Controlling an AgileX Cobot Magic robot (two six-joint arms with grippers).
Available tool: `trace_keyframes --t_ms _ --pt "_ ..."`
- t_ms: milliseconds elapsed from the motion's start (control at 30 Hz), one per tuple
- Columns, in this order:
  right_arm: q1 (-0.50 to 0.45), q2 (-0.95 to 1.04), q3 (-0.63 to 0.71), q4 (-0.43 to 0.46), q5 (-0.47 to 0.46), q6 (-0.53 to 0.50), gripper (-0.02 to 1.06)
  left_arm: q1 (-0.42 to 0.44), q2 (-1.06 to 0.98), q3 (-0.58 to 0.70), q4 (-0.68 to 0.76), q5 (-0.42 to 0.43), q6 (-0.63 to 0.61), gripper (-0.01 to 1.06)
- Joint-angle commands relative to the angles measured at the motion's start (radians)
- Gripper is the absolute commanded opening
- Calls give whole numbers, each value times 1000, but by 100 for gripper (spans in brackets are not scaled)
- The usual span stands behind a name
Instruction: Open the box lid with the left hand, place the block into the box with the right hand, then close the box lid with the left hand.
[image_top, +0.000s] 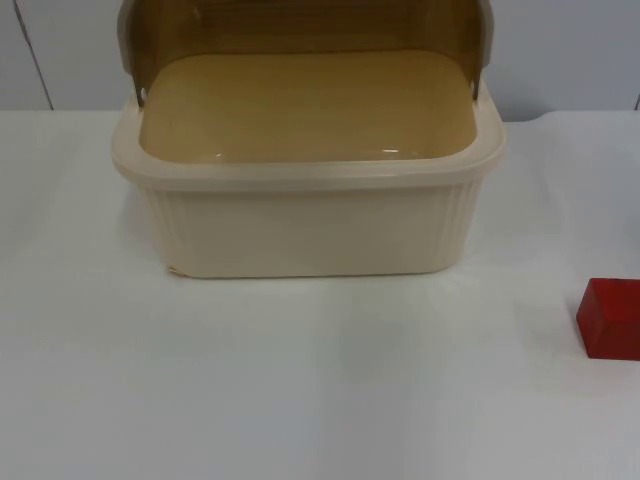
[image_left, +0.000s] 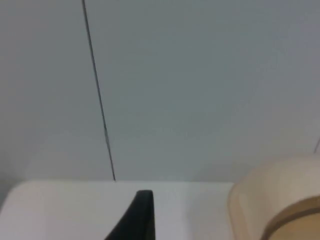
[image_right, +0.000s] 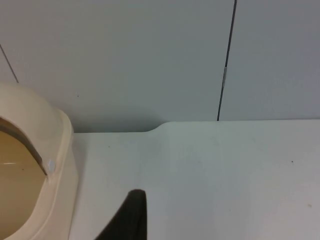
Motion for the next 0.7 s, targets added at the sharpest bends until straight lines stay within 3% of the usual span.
trace_keyframes --t_ms 0,33,133,200,500,667 --pt "3 8 -6 3 23 -4 105 -5 -17 1 36 -15 -10 105" --pt "3 8 -6 3 23 -4 105 -5 -17 1 36 -15 -10 105" --pt "5 52 -6 5 139 -56 105 -5 -20 1 36 8 -10 105" --pt "5 66 2 5 151 -60 105 -5 -20 1 36 11 -10 105" --pt "5 170 135 202 101 -148 105 -5 -20 1 42 34 -6 105" --pt "5 228 197 211 42 -131 105 -5 -20 1 42 36 -6 105"
